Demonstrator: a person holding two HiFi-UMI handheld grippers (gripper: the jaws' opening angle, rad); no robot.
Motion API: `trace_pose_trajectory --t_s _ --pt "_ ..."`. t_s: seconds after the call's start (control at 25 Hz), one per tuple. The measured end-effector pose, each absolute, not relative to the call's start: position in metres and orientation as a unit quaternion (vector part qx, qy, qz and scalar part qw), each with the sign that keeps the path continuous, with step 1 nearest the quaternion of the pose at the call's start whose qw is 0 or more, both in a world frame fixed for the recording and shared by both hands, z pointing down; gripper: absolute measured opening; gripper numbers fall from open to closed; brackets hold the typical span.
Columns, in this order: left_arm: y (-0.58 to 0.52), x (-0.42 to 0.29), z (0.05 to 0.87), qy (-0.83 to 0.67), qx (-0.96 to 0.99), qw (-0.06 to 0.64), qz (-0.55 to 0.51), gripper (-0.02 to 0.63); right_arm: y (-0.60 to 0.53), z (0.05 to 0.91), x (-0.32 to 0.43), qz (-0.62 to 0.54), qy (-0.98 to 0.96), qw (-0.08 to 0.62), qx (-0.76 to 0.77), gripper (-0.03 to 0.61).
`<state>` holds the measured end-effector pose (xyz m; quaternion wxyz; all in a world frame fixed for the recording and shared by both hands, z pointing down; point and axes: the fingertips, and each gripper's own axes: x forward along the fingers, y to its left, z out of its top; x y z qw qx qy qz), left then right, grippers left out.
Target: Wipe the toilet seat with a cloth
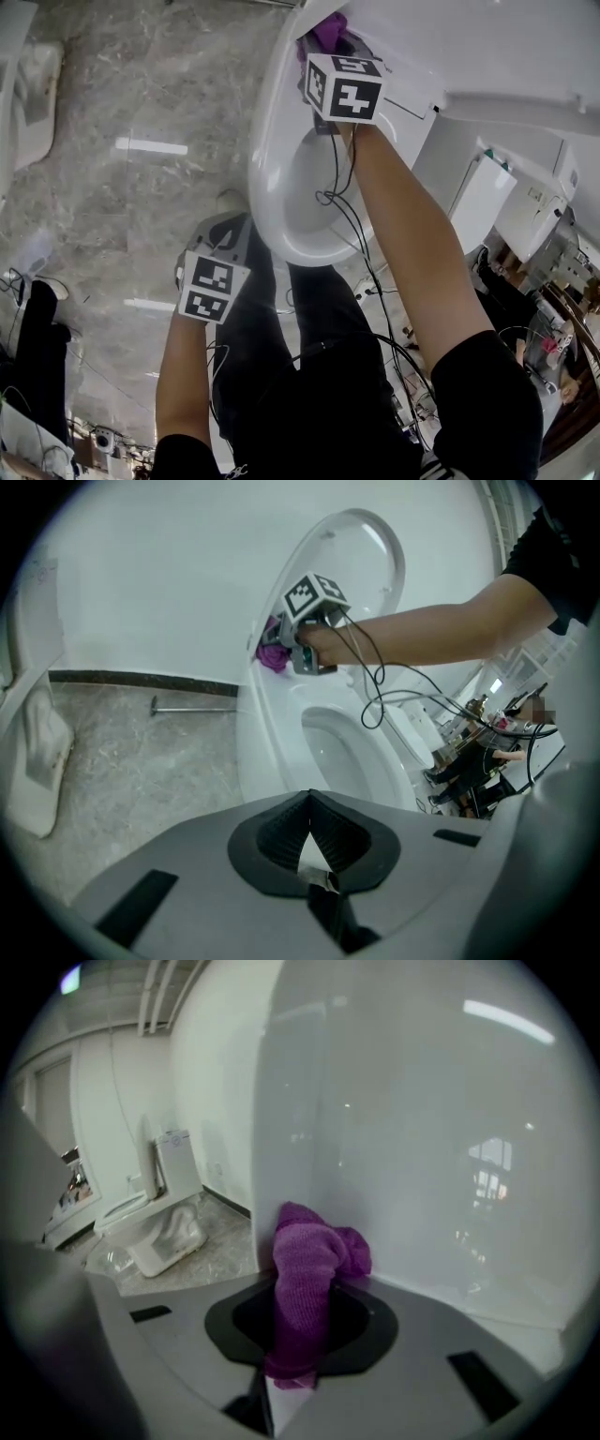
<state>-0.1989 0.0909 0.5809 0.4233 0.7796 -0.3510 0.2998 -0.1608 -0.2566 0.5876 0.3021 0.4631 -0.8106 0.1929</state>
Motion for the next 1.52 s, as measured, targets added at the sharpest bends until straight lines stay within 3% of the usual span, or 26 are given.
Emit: trace_pose_trajectory --t_s 0.16,0.52,1.52 --pt "0.081 -0.191 0.574 -0.357 0.787 0.415 0.285 0.003 -0.236 0.596 -0.162 0.143 -0.827 0.344 0.422 0.081" --pt "0.089 -0.173 0.581 -0.338 0.788 0.416 0.302 0.003 -0.221 0.614 -0.147 0.165 -0.821 0.371 0.401 0.081" --pt "0.088 -0.069 0.561 -0.322 0.789 0.42 0.312 0.003 -0.213 0.626 0.036 0.272 -0.746 0.37 0.482 0.081"
